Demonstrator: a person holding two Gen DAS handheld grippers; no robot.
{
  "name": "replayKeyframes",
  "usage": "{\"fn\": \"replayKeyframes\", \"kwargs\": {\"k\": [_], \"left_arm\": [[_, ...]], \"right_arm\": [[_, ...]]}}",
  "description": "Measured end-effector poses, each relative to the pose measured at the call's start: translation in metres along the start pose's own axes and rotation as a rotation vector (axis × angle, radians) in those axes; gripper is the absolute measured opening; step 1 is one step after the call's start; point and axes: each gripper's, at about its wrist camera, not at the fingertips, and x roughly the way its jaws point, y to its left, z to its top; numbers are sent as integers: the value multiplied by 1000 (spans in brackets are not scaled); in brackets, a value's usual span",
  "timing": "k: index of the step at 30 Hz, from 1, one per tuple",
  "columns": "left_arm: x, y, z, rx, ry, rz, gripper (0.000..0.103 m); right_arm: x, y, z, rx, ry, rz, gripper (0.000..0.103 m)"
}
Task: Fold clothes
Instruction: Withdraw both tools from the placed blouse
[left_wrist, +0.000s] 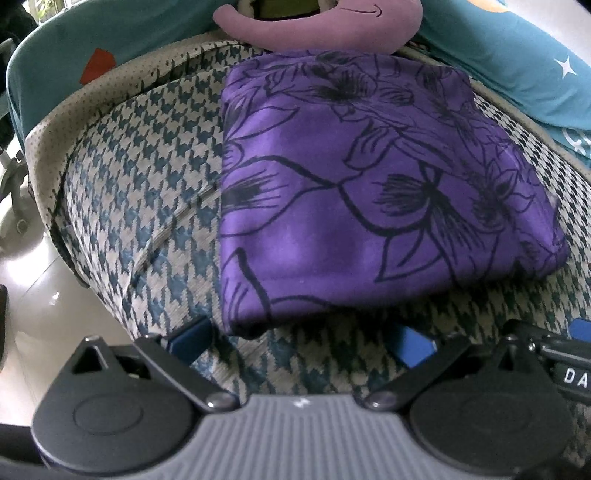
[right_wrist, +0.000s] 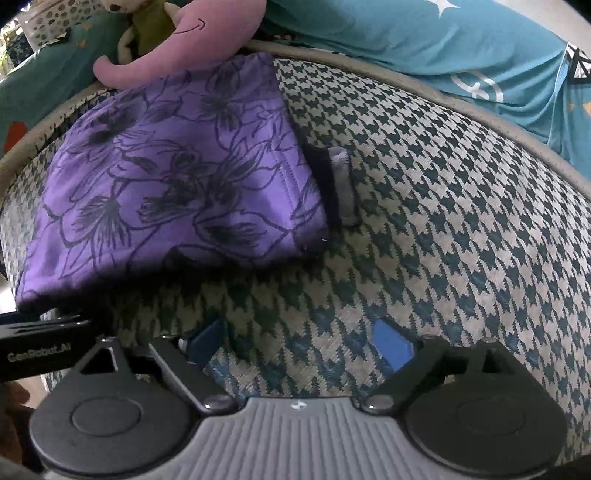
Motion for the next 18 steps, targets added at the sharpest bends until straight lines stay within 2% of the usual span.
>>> {"fn": "replayKeyframes", "kwargs": {"k": [18], "left_arm": [[5,4,-3,8,6,-16,103]], "right_arm": [[5,-1,5,0,25,-44,96]]}}
